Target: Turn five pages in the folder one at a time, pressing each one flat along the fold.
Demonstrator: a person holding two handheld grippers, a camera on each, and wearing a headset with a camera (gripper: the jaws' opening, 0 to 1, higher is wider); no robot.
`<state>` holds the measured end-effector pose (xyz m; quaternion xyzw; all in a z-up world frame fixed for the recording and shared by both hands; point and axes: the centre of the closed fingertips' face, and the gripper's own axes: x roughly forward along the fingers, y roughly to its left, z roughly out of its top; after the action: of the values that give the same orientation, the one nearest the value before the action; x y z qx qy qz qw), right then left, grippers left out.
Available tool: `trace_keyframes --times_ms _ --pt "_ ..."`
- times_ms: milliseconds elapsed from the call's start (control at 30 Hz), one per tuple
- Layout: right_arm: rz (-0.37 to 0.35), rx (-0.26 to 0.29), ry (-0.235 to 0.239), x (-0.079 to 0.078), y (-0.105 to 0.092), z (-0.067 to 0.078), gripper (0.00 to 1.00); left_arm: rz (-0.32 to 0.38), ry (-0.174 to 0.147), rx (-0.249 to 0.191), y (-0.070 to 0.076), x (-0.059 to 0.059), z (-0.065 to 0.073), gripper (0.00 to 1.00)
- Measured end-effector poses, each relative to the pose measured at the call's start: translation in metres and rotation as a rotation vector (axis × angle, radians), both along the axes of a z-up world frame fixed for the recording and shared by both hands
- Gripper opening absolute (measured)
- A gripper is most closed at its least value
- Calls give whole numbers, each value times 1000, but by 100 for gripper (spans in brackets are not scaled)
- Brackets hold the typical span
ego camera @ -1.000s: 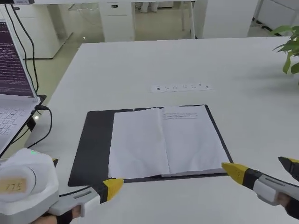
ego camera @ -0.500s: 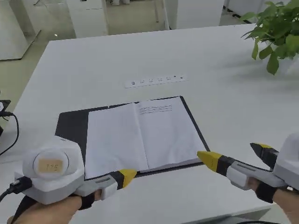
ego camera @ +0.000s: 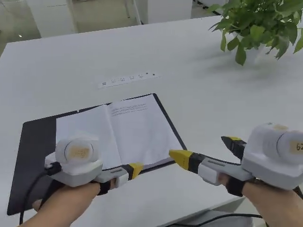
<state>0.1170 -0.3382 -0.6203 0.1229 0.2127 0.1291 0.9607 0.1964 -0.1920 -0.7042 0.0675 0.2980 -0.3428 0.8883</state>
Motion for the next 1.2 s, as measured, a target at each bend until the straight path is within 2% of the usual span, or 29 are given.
trace_keyframes --times_ms 133,200,433,567,667,767,833,900,933,967,1000,1200 --pt "-13 14 1 1 -3 0 91 -26 5 -5 -23 11 -13 82" --pt "-15 20 -2 1 -3 0 91 -44 -9 8 -34 16 -19 80" --pt "-13 19 2 1 -2 -1 91 -70 14 15 -65 30 -38 75" --pt "-12 19 6 0 -1 -4 91 -73 12 36 -74 37 -49 73" --pt "-10 23 18 0 0 -7 91 -61 0 49 -79 45 -56 70" --pt "-8 24 22 1 0 -9 91 -22 10 27 -85 51 -60 67" --pt "-8 24 28 1 -1 -10 91 -13 17 28 -88 52 -64 66" --pt "-8 25 29 1 -1 -10 91 -3 26 48 -88 51 -73 62" --pt "-9 27 31 2 -2 -11 91 4 17 74 -84 50 -79 59" --pt "-9 29 32 2 -2 -11 91 -2 -30 101 -81 53 -77 57" --pt "-11 31 32 2 -3 -12 91 -2 -34 78 -83 50 -78 56" --pt "-11 34 47 1 -3 -17 90 6 -88 25 -80 50 -78 51"
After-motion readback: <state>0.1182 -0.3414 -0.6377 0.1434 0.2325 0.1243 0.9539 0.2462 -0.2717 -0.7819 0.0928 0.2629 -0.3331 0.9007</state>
